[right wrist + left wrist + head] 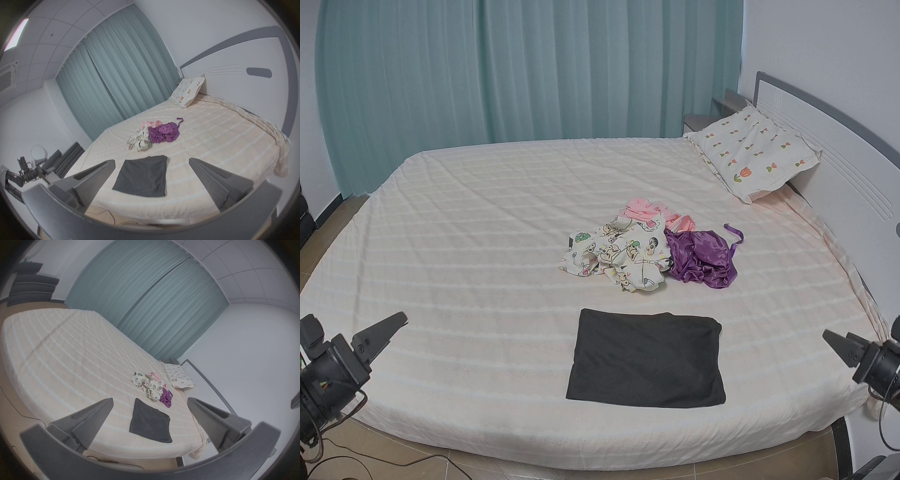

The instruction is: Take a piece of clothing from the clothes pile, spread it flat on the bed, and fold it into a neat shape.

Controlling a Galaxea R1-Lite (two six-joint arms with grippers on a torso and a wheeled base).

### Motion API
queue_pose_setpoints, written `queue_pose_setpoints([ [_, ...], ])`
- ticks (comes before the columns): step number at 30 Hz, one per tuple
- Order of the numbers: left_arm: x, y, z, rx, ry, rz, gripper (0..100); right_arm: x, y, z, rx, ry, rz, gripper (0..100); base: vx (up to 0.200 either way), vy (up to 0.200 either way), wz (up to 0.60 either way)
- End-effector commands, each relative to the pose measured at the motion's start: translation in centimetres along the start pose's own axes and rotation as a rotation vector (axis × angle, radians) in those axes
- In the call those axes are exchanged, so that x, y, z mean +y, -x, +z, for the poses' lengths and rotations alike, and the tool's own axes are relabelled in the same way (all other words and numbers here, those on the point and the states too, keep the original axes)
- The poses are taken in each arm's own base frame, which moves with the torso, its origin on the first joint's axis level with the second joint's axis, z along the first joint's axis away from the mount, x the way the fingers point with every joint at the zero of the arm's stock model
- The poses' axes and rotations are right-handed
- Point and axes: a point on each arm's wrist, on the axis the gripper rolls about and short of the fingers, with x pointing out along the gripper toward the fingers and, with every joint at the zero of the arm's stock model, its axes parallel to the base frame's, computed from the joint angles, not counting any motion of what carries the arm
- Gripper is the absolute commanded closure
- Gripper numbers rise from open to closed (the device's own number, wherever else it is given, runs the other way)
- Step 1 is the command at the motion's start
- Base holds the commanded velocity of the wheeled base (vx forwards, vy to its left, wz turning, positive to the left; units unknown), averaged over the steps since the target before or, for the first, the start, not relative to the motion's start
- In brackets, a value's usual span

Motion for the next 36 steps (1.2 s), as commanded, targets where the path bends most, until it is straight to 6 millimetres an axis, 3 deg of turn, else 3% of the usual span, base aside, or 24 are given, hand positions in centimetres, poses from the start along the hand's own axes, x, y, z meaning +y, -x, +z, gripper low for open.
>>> queue_pose_setpoints([
  [1, 0.5, 8.0, -2.9, -0.137, -0.114, -0.055, 0, 0.3, 8.1, -4.3, -0.086, 0.166, 0.083, 0, 0.0, 0.0, 0.0],
  [7, 1.9, 10.1, -5.3, -0.164, -0.138, -0.071, 0, -0.5, 10.5, -7.5, -0.124, 0.18, 0.091, 0, 0.0, 0.0, 0.0],
  [11, 3.8, 10.6, -7.6, -0.185, -0.224, -0.058, 0, -0.4, 11.5, -7.9, -0.219, 0.201, 0.09, 0, 0.0, 0.0, 0.0],
  [16, 4.3, 10.4, -8.0, -0.209, -0.253, 0.017, 0, -0.4, 11.7, -8.0, -0.258, 0.219, 0.066, 0, 0.0, 0.0, 0.0],
  [21, 4.7, 10.3, -8.0, -0.276, -0.386, 0.174, 0, -0.7, 11.6, -7.9, -0.304, 0.316, -0.084, 0, 0.0, 0.0, 0.0],
  [36, 5.2, 10.6, -8.0, -0.345, -0.616, 0.503, 0, -0.9, 11.7, -8.0, -0.27, 0.359, -0.14, 0, 0.0, 0.0, 0.0],
])
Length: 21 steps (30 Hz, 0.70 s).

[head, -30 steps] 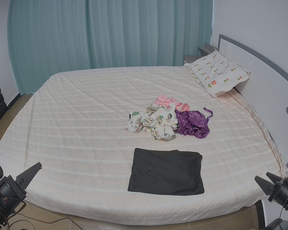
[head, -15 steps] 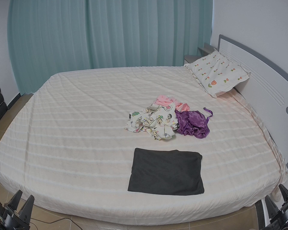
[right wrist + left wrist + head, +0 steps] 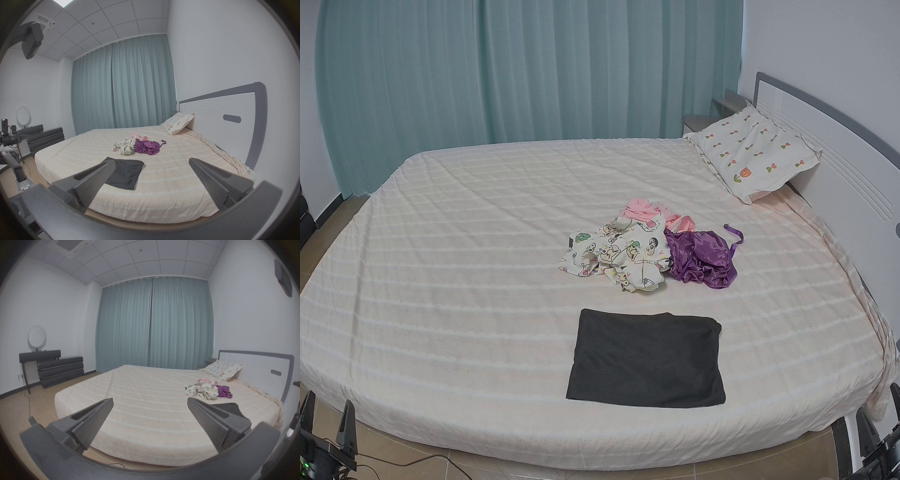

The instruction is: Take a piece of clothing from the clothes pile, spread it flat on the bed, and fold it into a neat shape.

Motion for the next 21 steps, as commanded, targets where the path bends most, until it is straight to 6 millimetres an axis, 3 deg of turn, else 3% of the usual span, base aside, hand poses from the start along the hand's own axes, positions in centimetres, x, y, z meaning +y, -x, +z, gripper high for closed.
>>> queue_pose_setpoints([
  [1, -0.08, 0.06, -0.5, 0.009, -0.039, 0.084, 0, -0.01, 0.16, 0.06, 0.001, 0.016, -0.01, 0, 0.0, 0.0, 0.0],
  [10, 0.0, 0.64, -0.61, -0.057, -0.085, 0.12, 0, -0.19, 0.0, -0.11, 0.034, 0.051, -0.102, 0, 0.0, 0.0, 0.0],
  [15, -0.04, 0.64, -0.62, -0.057, -0.071, 0.104, 0, -0.13, 0.03, -0.52, 0.025, 0.059, -0.054, 0, 0.0, 0.0, 0.0],
  [21, -0.42, 0.63, -0.72, -0.044, -0.023, -0.069, 0, -0.13, 0.0, -0.57, 0.017, 0.059, -0.052, 0, 0.0, 0.0, 0.0],
])
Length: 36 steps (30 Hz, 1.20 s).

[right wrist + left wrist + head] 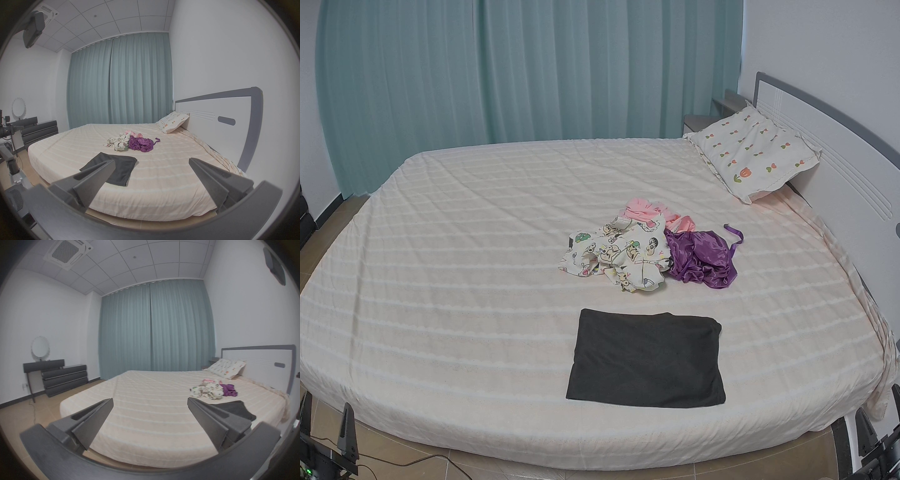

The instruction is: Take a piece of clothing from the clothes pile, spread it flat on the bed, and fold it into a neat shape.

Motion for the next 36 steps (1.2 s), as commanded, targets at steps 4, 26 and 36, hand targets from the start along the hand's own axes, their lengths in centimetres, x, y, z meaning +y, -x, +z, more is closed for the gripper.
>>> queue_pose_setpoints([
  [4, -0.45, 0.07, -1.04, 0.067, 0.041, -0.205, 0, 0.01, -0.08, -0.25, -0.019, 0.0, 0.004, 0, 0.0, 0.0, 0.0],
  [26, -0.47, 0.08, -0.95, 0.052, 0.002, -0.217, 0, -0.02, -0.08, -0.22, -0.022, -0.02, -0.002, 0, 0.0, 0.0, 0.0],
  [36, -0.47, 0.08, -0.95, 0.052, 0.002, -0.218, 0, -0.01, -0.08, -0.24, -0.02, -0.014, 0.001, 0, 0.0, 0.0, 0.0],
])
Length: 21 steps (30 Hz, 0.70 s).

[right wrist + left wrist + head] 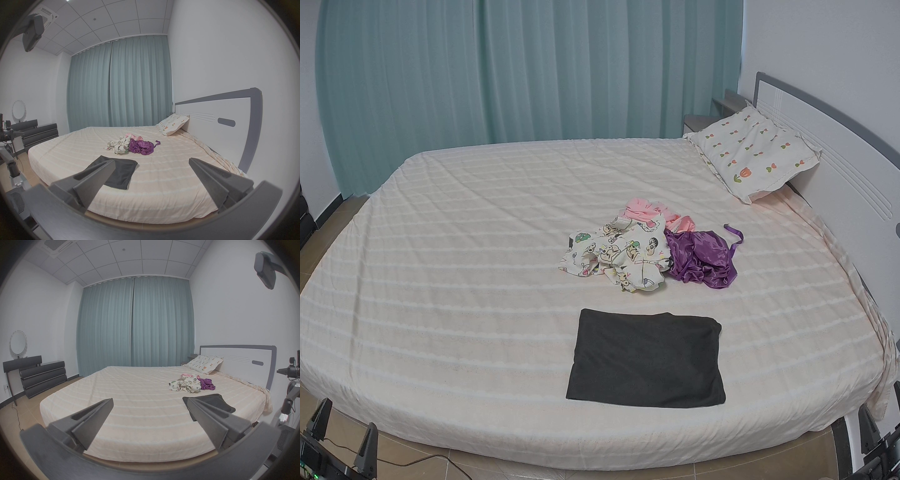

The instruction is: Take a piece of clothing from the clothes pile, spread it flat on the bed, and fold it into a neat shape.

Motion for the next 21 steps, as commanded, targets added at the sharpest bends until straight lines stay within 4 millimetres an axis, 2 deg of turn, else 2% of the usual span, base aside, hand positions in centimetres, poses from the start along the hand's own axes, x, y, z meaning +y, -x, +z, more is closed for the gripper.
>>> queue_pose_setpoints([
  [1, 0.0, -0.02, -0.43, 0.002, -0.004, -0.001, 0, 0.0, -0.04, -0.52, 0.007, 0.0, 0.0, 0, 0.0, 0.0, 0.0],
  [21, 0.0, -0.02, -0.44, 0.004, -0.004, 0.0, 0, 0.0, -0.04, -0.52, 0.007, 0.0, 0.0, 0, 0.0, 0.0, 0.0],
])
